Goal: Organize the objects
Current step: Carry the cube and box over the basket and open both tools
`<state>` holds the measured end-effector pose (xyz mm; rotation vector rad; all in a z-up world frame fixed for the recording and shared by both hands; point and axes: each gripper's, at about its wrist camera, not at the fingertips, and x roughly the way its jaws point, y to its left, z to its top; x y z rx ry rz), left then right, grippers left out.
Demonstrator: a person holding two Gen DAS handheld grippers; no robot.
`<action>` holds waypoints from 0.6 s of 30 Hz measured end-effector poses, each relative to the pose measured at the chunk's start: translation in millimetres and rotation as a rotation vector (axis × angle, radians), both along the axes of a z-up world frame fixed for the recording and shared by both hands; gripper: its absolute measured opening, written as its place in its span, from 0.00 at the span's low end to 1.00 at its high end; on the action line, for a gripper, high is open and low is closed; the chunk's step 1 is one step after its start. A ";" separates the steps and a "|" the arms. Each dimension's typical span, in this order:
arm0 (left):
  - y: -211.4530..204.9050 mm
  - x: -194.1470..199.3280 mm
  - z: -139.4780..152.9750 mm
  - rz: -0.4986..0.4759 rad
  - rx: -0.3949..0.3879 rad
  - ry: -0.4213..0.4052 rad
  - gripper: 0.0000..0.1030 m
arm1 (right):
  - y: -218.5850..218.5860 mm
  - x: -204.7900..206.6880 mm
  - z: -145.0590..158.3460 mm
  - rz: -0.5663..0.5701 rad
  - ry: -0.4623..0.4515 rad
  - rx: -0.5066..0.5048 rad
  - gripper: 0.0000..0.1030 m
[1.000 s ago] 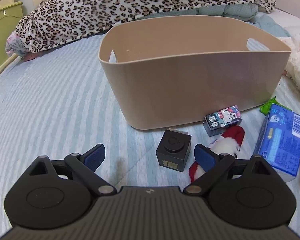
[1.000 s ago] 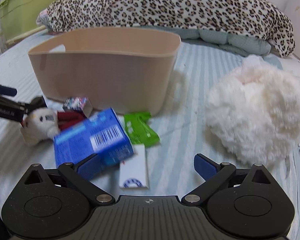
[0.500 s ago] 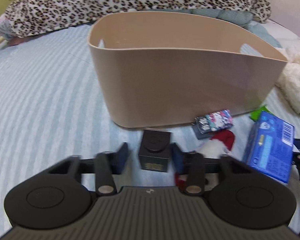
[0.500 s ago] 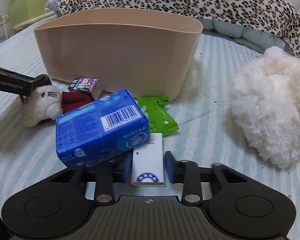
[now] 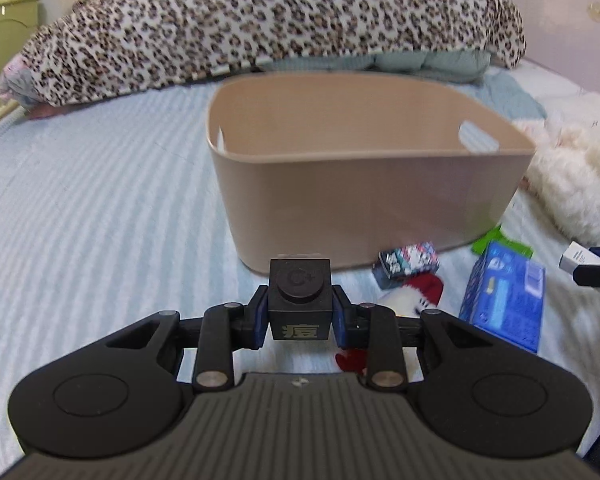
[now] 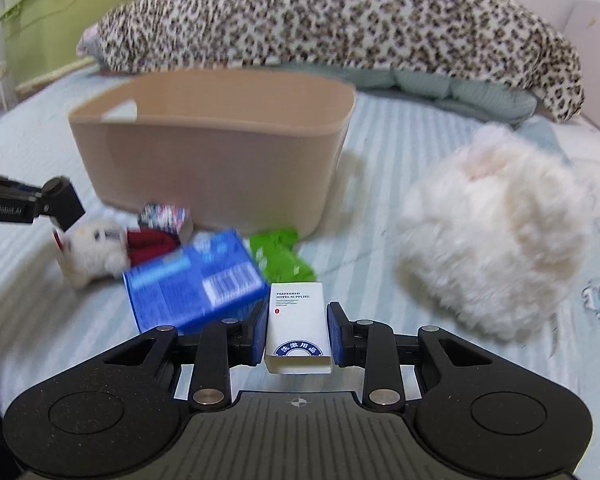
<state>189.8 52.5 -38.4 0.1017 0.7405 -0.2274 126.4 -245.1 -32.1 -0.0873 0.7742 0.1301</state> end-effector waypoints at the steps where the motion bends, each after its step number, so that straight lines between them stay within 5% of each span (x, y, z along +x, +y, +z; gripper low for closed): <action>1: 0.9 -3.0 5.2 0.001 -0.003 -0.013 0.32 | 0.0 -1.2 6.3 0.001 -0.016 0.004 0.28; 9: -2.9 -12.6 53.6 0.016 -0.028 -0.138 0.32 | 6.1 5.3 49.6 0.005 -0.148 0.032 0.28; 18: -19.6 22.6 93.3 0.031 -0.030 -0.232 0.32 | 14.0 45.8 81.7 -0.028 -0.263 0.084 0.28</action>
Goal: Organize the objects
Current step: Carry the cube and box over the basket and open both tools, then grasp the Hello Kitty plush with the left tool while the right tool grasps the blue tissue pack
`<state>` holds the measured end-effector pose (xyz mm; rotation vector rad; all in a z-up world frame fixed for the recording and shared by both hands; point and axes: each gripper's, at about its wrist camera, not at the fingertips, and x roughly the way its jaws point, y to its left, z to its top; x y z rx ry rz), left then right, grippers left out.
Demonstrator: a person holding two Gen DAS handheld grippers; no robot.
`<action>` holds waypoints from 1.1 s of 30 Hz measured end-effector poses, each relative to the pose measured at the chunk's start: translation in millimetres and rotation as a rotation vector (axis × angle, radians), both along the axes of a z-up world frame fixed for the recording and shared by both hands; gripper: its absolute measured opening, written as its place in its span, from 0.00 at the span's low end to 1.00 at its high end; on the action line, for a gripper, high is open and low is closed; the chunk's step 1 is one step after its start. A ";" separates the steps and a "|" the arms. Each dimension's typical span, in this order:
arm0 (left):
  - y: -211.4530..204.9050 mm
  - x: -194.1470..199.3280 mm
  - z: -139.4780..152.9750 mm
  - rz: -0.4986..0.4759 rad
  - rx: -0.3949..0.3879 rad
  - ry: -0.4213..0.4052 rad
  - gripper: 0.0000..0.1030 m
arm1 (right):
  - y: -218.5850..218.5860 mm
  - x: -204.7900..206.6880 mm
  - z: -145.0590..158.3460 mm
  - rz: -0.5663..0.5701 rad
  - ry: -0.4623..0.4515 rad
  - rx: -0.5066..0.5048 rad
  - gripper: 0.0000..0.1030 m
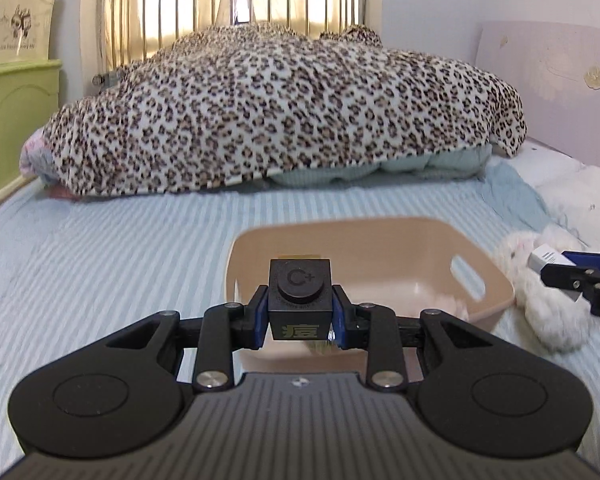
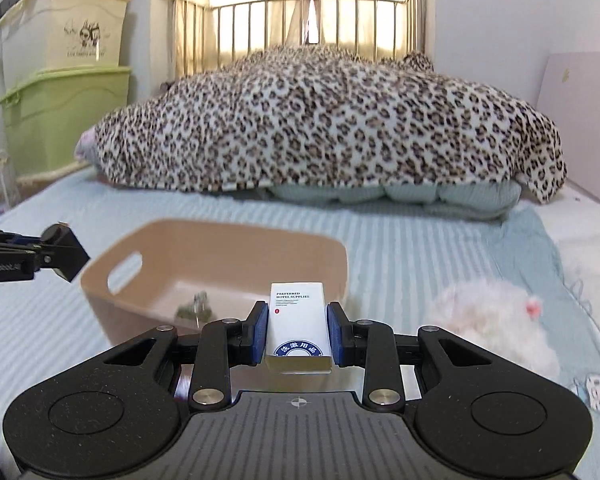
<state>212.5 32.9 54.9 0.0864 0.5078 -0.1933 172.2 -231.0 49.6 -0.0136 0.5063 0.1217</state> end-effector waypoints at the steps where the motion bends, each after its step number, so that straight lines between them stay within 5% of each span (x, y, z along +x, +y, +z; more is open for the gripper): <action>1: -4.3 5.8 2.3 -0.001 0.013 -0.007 0.32 | 3.1 4.1 2.2 0.001 -0.010 0.001 0.28; 8: -24.0 48.6 4.1 0.017 0.040 0.026 0.32 | 24.2 38.3 5.0 -0.008 -0.028 0.003 0.28; 17: -41.5 85.7 -37.0 0.013 0.201 0.099 0.32 | 41.3 77.5 -20.0 -0.034 0.060 -0.045 0.28; 26: -45.1 97.4 -67.9 0.020 0.233 0.185 0.33 | 56.5 102.3 -45.5 -0.043 0.124 -0.141 0.28; 29: -42.5 95.8 -63.3 0.004 0.228 0.182 0.34 | 55.2 100.0 -46.8 -0.032 0.123 -0.130 0.40; 30: -40.3 94.9 -61.1 0.003 0.222 0.185 0.36 | 54.2 97.8 -45.7 -0.028 0.119 -0.121 0.45; 33: -34.5 89.2 -52.5 0.014 0.203 0.172 0.71 | 51.1 88.6 -39.0 -0.032 0.096 -0.121 0.63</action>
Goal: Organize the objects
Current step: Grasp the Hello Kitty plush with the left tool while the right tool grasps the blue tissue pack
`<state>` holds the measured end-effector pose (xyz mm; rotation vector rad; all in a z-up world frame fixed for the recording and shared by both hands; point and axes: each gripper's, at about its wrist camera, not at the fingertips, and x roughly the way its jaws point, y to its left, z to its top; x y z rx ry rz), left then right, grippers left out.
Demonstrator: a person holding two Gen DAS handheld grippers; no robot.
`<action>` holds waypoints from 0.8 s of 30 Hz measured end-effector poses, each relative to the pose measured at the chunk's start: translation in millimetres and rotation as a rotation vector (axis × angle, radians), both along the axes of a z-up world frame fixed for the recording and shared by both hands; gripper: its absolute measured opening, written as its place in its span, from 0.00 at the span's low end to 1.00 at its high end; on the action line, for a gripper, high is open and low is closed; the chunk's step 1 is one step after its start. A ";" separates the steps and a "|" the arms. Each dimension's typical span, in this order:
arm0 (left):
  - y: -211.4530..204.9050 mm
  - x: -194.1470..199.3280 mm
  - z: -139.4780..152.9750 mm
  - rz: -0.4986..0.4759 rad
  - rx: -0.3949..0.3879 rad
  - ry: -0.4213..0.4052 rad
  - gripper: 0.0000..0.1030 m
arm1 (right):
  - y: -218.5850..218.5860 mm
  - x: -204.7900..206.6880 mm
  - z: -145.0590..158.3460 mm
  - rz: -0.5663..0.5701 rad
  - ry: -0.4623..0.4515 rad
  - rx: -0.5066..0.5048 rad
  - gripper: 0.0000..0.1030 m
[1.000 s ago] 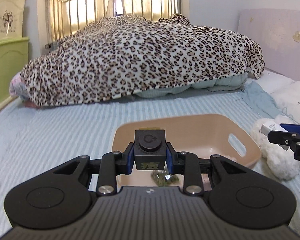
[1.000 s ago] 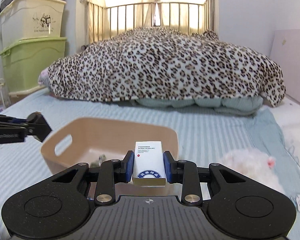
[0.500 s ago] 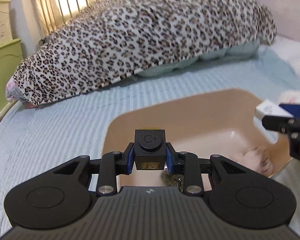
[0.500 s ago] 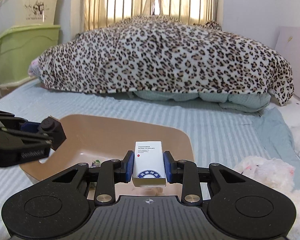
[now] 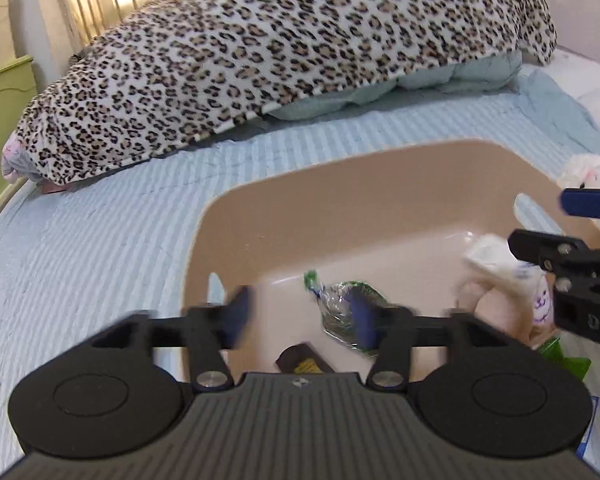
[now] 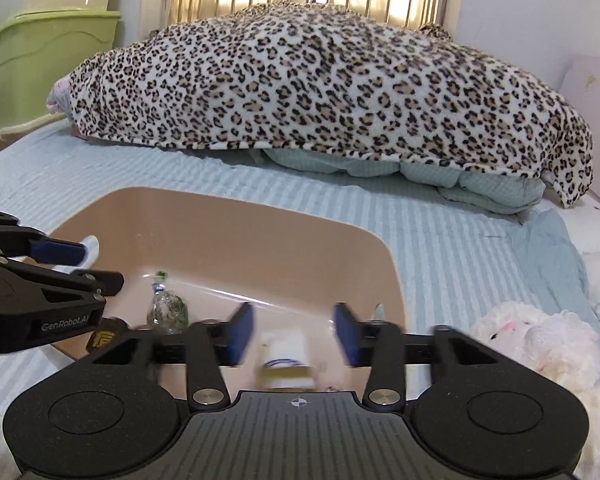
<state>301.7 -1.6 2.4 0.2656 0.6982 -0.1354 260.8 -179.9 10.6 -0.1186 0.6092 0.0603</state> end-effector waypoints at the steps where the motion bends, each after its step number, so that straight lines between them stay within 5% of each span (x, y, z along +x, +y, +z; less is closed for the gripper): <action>1: 3.0 -4.5 3.8 0.002 -0.008 -0.018 0.74 | -1.5 -3.8 3.5 0.004 -0.008 0.000 0.64; 10: 23.4 -55.1 28.9 -0.010 -0.051 -0.066 0.88 | -12.9 -57.7 28.7 0.038 0.002 -0.005 0.88; 13: 23.7 -72.8 30.3 -0.027 -0.044 -0.066 0.88 | -16.0 -74.4 23.9 0.036 0.047 -0.007 0.88; 24: 23.6 -109.2 -11.6 -0.067 -0.035 0.011 0.93 | -19.2 -108.0 -15.3 0.001 0.212 0.023 0.95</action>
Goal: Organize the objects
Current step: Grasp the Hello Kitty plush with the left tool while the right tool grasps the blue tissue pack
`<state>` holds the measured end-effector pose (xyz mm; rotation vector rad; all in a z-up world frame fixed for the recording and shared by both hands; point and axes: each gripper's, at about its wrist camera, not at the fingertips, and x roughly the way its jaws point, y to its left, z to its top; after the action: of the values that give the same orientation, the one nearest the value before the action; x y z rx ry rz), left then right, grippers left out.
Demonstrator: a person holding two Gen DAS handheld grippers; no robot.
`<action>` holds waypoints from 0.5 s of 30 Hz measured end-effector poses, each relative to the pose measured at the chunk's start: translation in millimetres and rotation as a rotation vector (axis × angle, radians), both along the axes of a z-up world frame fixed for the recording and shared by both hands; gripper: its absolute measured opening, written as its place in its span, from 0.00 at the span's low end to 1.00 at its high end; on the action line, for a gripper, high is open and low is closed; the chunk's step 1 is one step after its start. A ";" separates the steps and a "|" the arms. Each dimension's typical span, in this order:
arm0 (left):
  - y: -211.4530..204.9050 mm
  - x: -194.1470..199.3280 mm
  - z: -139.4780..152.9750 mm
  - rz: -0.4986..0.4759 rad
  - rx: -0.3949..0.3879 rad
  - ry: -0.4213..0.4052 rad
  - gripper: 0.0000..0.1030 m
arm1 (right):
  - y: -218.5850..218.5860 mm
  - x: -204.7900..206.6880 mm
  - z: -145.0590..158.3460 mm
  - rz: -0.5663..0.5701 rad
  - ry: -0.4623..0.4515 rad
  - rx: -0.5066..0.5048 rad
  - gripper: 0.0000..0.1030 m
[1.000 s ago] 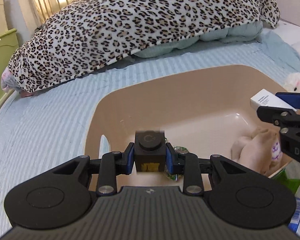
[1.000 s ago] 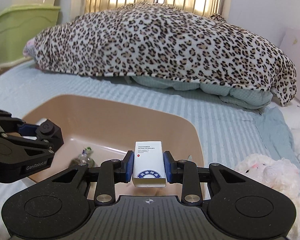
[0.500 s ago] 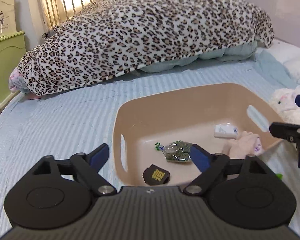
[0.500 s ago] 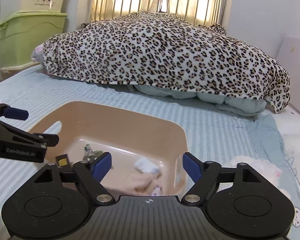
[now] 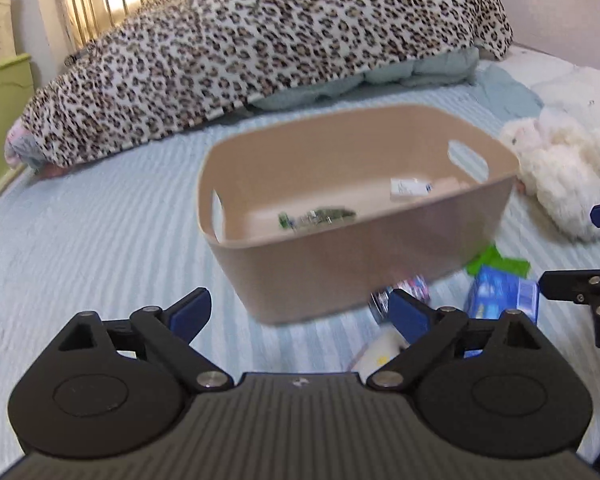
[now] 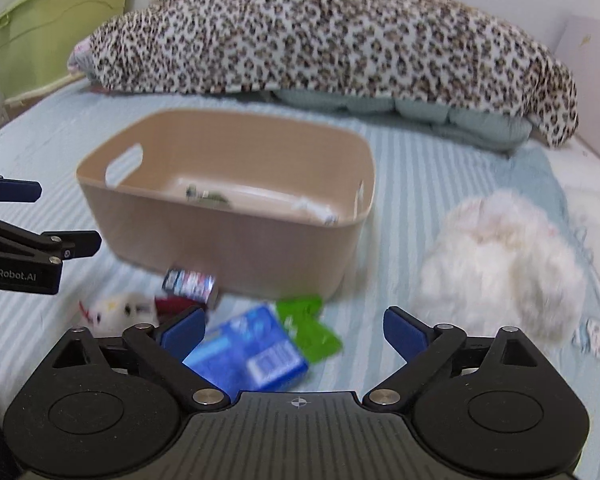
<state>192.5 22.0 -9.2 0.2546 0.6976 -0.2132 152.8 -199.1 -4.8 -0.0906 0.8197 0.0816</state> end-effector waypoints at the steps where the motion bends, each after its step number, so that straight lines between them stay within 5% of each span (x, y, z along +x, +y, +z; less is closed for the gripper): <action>1: 0.4 -1.9 -4.3 0.002 -0.001 0.006 0.93 | 1.0 -0.1 -4.7 -0.009 0.014 0.011 0.96; 6: 2.4 -4.1 -17.7 0.010 -0.003 0.029 0.93 | 6.8 6.9 -26.8 -0.033 0.081 0.105 0.98; 15: 10.4 4.3 -32.4 0.052 0.005 0.047 0.93 | 30.0 32.0 -55.7 -0.081 0.125 0.065 0.98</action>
<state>196.8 32.4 -41.6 0.2370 0.7505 -0.1682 184.8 -169.1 -60.5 0.0088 0.9433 0.0378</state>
